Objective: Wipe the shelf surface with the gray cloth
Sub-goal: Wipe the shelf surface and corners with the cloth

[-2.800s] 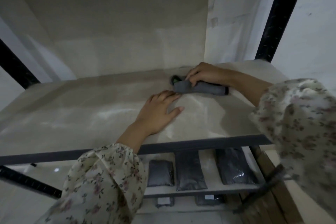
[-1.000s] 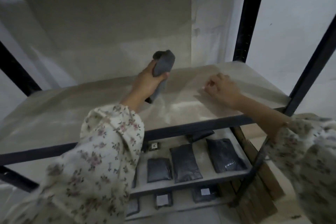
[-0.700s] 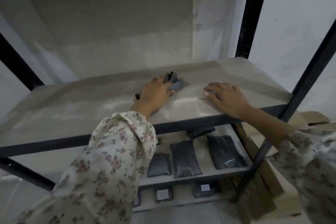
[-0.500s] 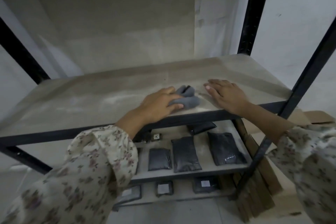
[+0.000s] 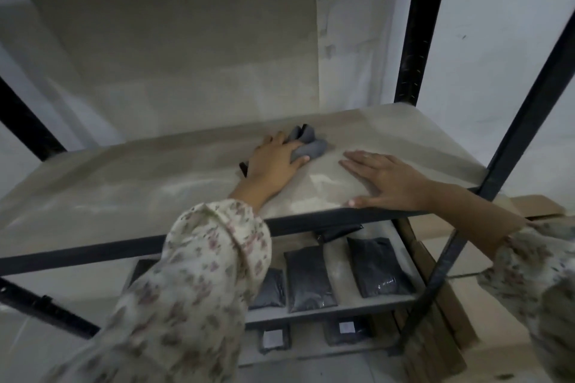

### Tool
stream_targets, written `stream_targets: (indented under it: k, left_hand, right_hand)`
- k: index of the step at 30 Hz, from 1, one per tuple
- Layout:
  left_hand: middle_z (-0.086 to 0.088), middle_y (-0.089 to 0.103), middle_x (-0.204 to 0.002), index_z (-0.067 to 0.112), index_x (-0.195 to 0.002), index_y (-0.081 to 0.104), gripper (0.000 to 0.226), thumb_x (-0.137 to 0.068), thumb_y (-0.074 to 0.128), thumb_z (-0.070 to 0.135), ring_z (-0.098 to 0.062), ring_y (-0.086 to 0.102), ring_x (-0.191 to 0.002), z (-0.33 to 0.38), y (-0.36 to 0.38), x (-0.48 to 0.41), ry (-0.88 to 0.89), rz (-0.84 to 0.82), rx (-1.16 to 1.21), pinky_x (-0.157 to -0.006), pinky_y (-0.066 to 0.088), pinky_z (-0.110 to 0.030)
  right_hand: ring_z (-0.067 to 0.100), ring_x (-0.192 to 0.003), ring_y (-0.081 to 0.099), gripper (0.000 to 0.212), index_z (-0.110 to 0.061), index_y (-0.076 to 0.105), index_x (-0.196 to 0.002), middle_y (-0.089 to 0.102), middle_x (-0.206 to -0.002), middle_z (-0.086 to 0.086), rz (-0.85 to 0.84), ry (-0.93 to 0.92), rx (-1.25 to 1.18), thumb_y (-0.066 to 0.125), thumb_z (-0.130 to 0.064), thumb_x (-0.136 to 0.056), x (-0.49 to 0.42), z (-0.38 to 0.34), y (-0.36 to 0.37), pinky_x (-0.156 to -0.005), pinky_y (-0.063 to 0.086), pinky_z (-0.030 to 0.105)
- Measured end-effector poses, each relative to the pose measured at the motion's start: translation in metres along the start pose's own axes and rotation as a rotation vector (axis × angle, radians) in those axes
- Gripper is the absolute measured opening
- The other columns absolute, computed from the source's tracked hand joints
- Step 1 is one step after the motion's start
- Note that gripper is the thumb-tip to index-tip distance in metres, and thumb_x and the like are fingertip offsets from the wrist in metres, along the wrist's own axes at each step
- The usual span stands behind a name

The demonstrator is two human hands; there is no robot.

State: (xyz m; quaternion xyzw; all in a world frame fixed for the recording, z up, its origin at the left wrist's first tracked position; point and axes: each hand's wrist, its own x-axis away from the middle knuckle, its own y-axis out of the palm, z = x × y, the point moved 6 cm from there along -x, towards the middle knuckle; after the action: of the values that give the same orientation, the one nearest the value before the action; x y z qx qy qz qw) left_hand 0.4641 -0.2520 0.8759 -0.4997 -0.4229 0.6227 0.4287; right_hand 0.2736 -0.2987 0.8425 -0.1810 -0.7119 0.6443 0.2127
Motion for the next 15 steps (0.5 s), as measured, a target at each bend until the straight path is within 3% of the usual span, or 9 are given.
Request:
stream_targets:
  k: [3, 6, 11, 15]
  left_hand:
    - [-0.005, 0.051, -0.109, 0.029, -0.125, 0.055, 0.038, -0.091, 0.048, 0.044, -0.023, 0.047, -0.103, 0.014, -0.009, 0.034, 0.139, -0.086, 0.113, -0.076, 0.036, -0.031]
    - [-0.003, 0.053, -0.104, 0.028, -0.119, 0.06, 0.032, -0.09, 0.052, 0.041, -0.02, 0.052, -0.097, 0.012, -0.017, 0.05, 0.214, -0.251, 0.247, -0.081, 0.042, -0.036]
    - [-0.019, 0.055, -0.114, 0.023, -0.128, 0.055, 0.037, -0.093, 0.05, 0.035, -0.03, 0.052, -0.106, -0.017, -0.028, -0.005, -0.028, 0.031, 0.258, -0.084, 0.037, -0.029]
    - [-0.018, 0.048, -0.132, 0.024, -0.135, 0.047, 0.043, -0.095, 0.042, 0.039, -0.037, 0.046, -0.117, -0.017, 0.001, -0.007, -0.087, -0.048, 0.067, -0.095, 0.038, -0.037]
  right_hand:
    - [0.012, -0.147, -0.006, 0.13, -0.026, -0.003, -0.151, -0.007, -0.161, -0.003, 0.0, -0.026, 0.021, 0.002, -0.1, -0.044, 0.0, -0.001, 0.002, -0.117, -0.001, 0.03]
    - [0.012, -0.147, -0.006, 0.134, -0.023, -0.003, -0.15, -0.007, -0.161, -0.002, 0.005, -0.044, 0.011, 0.004, -0.101, -0.041, 0.0, -0.001, 0.0, -0.115, -0.002, 0.028]
    - [0.011, -0.147, -0.004, 0.137, -0.018, -0.004, -0.151, -0.005, -0.161, -0.001, 0.048, -0.046, 0.018, 0.016, -0.1, -0.043, 0.001, -0.001, 0.001, -0.115, -0.002, 0.026]
    - [0.013, -0.148, -0.002, 0.136, -0.017, -0.004, -0.151, -0.005, -0.161, 0.0, 0.083, -0.028, 0.041, 0.02, -0.099, -0.044, 0.0, 0.001, 0.003, -0.117, 0.0, 0.028]
